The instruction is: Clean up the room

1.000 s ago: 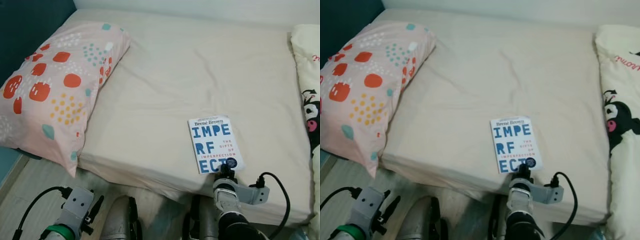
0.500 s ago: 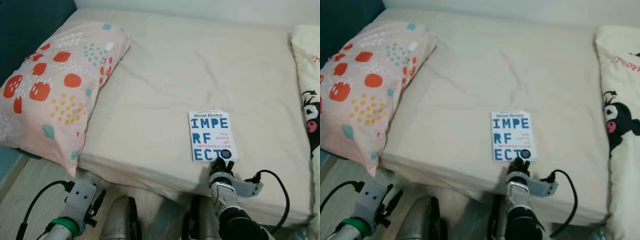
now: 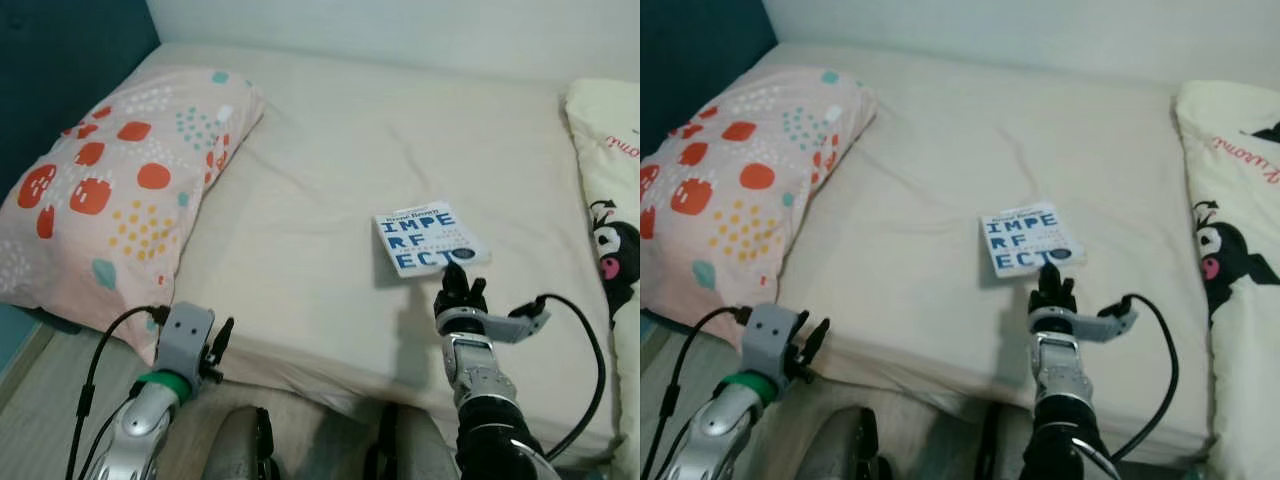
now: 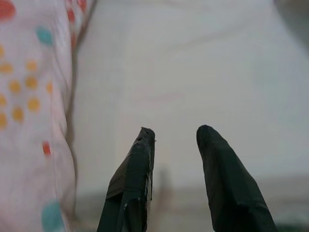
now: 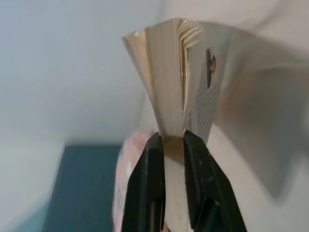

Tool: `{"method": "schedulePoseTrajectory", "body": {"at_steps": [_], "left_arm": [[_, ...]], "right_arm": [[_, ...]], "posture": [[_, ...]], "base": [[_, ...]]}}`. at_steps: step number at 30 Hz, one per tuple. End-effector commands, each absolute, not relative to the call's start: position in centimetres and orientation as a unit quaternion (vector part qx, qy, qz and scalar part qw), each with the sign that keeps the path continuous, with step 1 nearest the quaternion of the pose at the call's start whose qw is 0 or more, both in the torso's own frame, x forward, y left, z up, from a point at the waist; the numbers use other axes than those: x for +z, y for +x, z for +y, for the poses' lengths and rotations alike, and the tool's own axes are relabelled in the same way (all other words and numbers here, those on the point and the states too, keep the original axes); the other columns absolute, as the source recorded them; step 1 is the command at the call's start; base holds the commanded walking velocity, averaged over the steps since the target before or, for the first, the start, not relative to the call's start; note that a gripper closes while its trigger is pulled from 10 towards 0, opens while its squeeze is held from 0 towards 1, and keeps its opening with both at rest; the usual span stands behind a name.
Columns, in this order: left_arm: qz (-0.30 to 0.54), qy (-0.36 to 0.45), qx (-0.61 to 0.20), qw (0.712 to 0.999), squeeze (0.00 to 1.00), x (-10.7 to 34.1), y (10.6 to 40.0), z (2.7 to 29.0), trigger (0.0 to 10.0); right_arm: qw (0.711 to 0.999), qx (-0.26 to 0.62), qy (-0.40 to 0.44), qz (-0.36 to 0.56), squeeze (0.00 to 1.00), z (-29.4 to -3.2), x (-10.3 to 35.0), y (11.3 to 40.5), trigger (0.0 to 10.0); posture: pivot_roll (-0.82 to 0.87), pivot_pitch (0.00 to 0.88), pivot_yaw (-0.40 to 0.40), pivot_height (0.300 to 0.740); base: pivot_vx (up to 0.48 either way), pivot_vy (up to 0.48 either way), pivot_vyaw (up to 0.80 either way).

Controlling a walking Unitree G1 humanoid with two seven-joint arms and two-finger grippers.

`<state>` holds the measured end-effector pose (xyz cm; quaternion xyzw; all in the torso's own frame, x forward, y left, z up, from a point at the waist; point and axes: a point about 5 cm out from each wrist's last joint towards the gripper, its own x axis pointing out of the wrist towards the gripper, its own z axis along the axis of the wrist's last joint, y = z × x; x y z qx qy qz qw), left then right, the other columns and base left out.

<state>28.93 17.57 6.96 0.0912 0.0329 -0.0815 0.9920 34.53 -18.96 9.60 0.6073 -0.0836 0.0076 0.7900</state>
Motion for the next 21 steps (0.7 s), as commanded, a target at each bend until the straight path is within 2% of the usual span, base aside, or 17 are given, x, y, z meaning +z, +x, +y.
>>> {"method": "schedulePoseTrajectory", "body": {"at_steps": [1,2,3,4,10,21], "left_arm": [[0.049,0.076,-0.059,0.994,0.00,6.5,29.0,17.9,10.0],[0.045,0.067,-0.051,0.995,0.00,6.8,29.4,17.7,10.0],[0.041,0.060,-0.045,0.996,0.00,7.1,29.8,17.6,10.0],[0.041,0.060,-0.045,0.996,0.00,7.1,29.8,17.6,10.0],[0.024,0.066,-0.020,0.997,0.00,8.3,31.4,17.0,10.0],[0.031,0.061,-0.005,0.998,0.00,7.8,30.9,17.6,10.0]], "right_arm": [[0.819,0.041,0.567,-0.080,0.00,-17.9,9.9,34.4,0.0],[0.838,0.053,0.539,-0.069,0.00,-17.3,9.9,34.3,10.0],[0.853,0.066,0.514,-0.061,0.00,-16.7,9.9,34.2,10.0],[0.853,0.066,0.514,-0.061,0.00,-16.7,9.9,34.2,10.0],[0.895,0.120,0.429,-0.038,0.00,-14.9,9.3,32.8,10.0],[0.913,0.094,0.397,-0.021,0.00,-15.4,8.3,32.0,10.0]], "posture": [[0.04,0.009,0.109,0.626],[0.04,0.000,0.112,0.626],[0.03,0.000,0.113,0.626],[0.03,0.000,0.113,0.626],[0.02,0.000,0.119,0.626],[0.02,0.000,0.123,0.626]], "base": [[0.000,0.000,0.00],[0.000,0.000,0.00],[0.000,0.000,0.00],[0.000,0.000,0.00],[0.000,0.000,0.00],[0.000,0.000,0.00]]}}
